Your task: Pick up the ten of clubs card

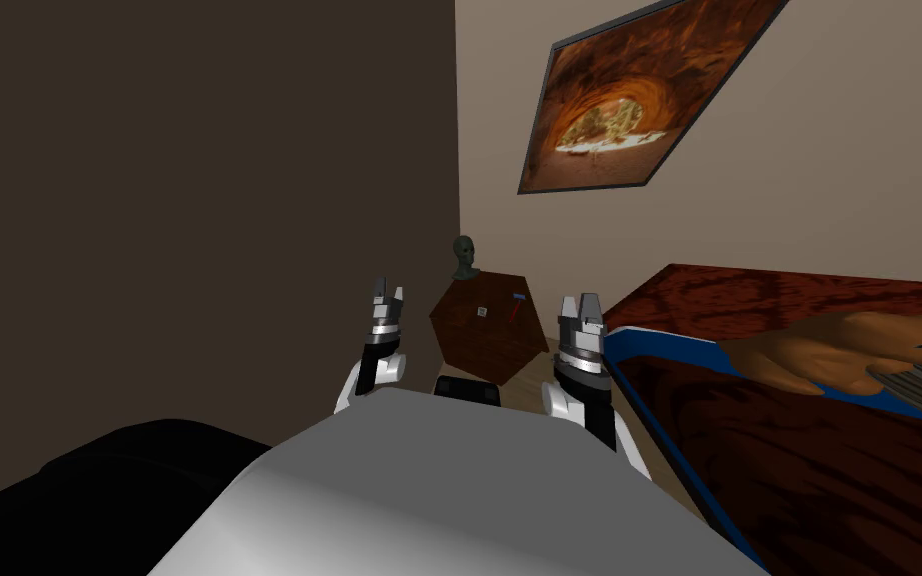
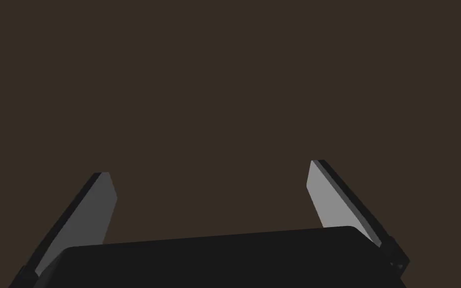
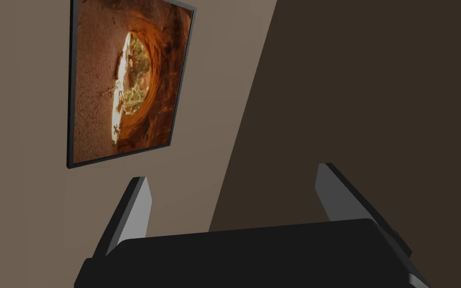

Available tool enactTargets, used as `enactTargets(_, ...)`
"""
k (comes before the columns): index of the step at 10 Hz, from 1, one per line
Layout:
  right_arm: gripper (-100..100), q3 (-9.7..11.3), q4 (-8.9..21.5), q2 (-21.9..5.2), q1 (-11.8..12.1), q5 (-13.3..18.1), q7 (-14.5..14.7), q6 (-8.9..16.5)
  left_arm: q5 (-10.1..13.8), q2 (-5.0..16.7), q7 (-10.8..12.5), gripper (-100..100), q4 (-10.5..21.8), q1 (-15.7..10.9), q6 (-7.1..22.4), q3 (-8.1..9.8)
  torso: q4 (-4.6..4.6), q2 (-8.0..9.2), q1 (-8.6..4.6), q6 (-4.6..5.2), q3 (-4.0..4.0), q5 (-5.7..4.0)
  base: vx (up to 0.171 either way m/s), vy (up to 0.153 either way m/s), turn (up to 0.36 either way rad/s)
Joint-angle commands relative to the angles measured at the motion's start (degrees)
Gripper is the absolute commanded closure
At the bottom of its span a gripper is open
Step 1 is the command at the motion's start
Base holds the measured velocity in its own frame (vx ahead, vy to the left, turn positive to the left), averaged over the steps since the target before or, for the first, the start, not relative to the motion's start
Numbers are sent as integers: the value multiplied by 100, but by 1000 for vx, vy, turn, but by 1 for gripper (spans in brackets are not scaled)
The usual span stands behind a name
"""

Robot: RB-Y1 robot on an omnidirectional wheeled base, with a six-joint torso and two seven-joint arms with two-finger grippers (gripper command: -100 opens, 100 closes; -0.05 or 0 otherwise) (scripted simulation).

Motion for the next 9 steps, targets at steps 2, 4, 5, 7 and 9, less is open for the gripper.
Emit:
enactTargets(2,-100,35,92,-306,-72,70,59,89,0,0,0,0,0,0,0,0,0,0,-2,0,0,0,-1,-5,-18)
enactTargets(4,-100,89,226,-529,-179,175,148,222,0,0,0,0,0,0,0,0,0,0,-6,0,0,-1,-2,-12,-27)
enactTargets(5,-100,124,311,-618,-249,242,205,308,0,0,0,0,0,0,0,0,0,0,-7,0,0,-1,-1,-16,-39)
enactTargets(7,-100,207,513,-759,-416,403,343,513,0,0,0,0,0,0,0,0,0,0,-9,0,0,-2,-5,-22,-45)
enactTargets(9,-100,307,749,-866,-615,594,507,756,0,0,0,0,0,0,0,0,0,0,-10,0,0,-3,-7,-24,-51)
